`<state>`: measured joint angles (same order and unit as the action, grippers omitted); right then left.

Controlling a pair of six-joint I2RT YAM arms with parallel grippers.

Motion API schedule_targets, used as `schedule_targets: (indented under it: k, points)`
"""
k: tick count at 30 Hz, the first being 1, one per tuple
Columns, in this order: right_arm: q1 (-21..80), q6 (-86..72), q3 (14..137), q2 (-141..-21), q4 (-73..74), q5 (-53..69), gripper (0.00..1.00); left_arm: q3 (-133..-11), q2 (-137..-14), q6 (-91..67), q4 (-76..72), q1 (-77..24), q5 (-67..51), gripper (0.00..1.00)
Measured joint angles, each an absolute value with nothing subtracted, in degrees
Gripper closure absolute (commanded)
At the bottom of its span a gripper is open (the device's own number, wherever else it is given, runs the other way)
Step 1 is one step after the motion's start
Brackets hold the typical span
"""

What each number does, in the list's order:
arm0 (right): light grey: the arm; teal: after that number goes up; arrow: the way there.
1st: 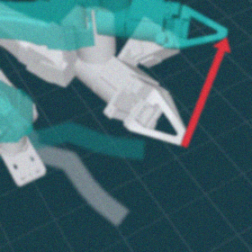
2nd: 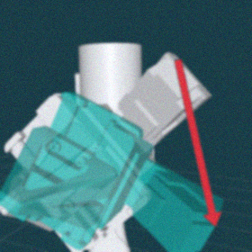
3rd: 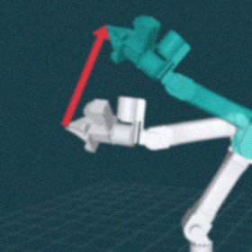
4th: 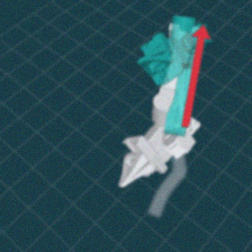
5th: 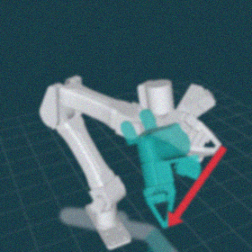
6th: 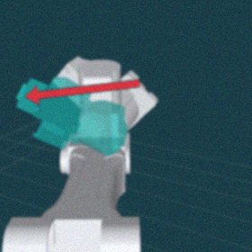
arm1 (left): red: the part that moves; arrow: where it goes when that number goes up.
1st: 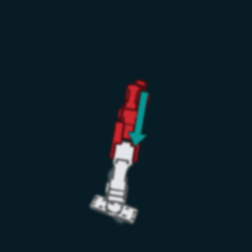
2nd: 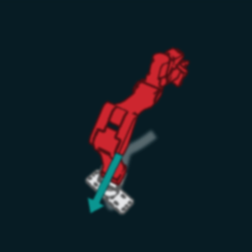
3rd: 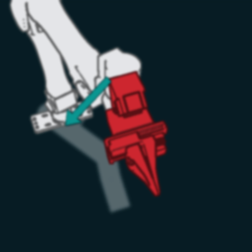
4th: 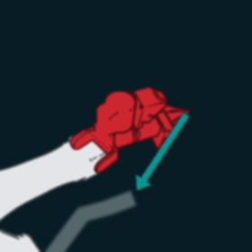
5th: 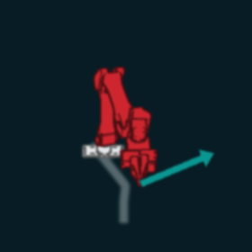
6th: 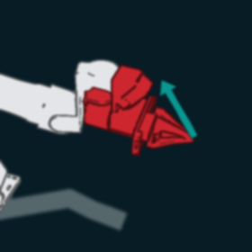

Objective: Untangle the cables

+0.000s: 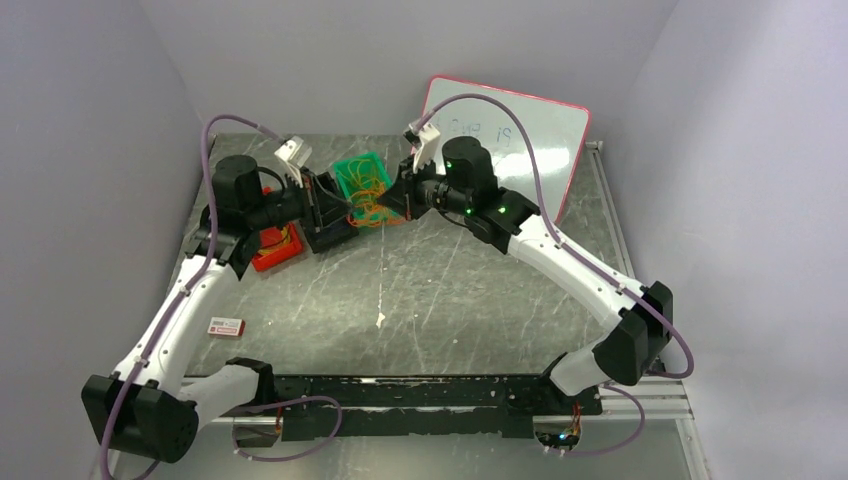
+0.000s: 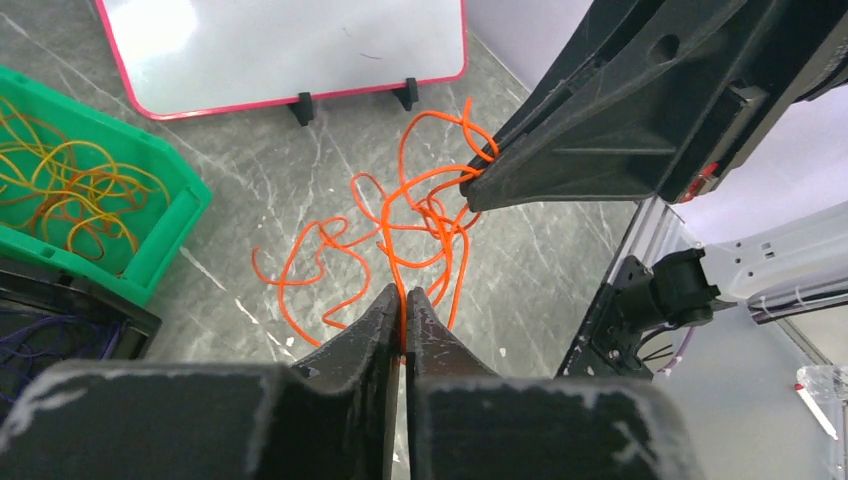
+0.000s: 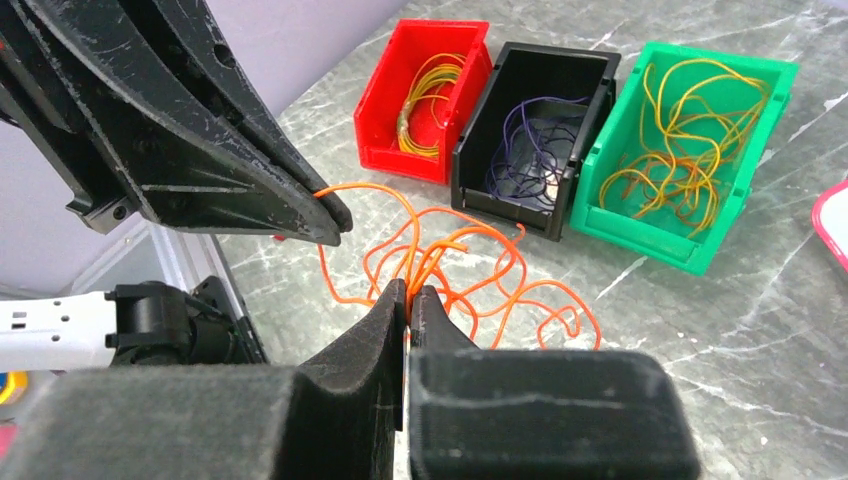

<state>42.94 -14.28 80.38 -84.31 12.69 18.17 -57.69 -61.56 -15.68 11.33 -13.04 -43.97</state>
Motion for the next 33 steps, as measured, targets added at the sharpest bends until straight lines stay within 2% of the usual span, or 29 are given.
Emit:
schedule_targets:
  k: [2, 5, 8, 12, 17, 20, 22, 27, 33]
  points:
    - [42.98, -14.28, 80.29, -84.31, 12.84, 17.65, 0.98, -57.80, -62.08, -15.70, 11.40, -13.10, -43.70, 0.93]
    - [43.09, -14.35, 79.55, -83.55, 13.58, 16.19, 0.86, -59.11, -63.26, -15.14, 12.16, -14.61, -42.54, 0.93]
    - [43.13, -14.94, 76.27, -80.68, 14.44, 14.04, 0.72, -64.10, -66.39, -12.01, 15.27, -22.09, -38.57, 0.93]
    - [43.20, -15.70, 72.34, -76.20, 16.45, 9.54, 0.62, -68.42, -70.46, -10.07, 15.97, -29.15, -36.88, 0.93]
    - [43.20, -16.69, 66.83, -69.01, 18.85, 0.01, 0.51, -68.51, -72.40, -10.00, 16.32, -29.76, -33.30, 0.93]
    - [43.20, -17.63, 62.22, -63.64, 19.05, -5.41, 0.38, -70.59, -73.49, -9.72, 18.06, -29.80, -30.24, 0.93]
    - [43.20, -17.93, 58.89, -60.45, 17.82, -7.40, 0.32, -73.06, -74.30, -9.30, 19.44, -29.80, -28.34, 0.93]
    - [43.18, -16.38, 45.50, -53.19, 9.10, -6.92, 0.30, -79.09, -75.26, -7.62, 22.26, -29.85, -26.30, 0.93]
    - [43.20, -12.78, 34.26, -52.25, -4.14, -1.63, 0.32, -84.34, -75.50, -5.61, 25.45, -29.85, -26.30, 0.93]
